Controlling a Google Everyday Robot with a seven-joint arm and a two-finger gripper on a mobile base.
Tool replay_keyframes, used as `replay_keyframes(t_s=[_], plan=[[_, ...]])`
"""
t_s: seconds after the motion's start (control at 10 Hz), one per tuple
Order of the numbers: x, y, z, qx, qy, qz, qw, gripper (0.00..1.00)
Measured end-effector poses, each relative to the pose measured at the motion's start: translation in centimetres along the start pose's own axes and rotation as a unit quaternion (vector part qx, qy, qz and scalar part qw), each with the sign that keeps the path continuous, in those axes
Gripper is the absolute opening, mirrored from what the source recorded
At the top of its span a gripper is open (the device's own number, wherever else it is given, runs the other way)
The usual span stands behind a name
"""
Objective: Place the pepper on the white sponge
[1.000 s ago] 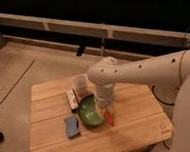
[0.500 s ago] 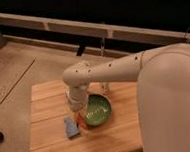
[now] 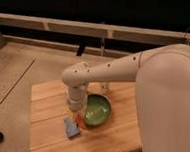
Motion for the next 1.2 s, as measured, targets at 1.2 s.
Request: replay_keyframes(t_s=[1.2], plan=[[-5.7,1.7,7.6,0.011,0.123,-0.045,0.9913,0.05]])
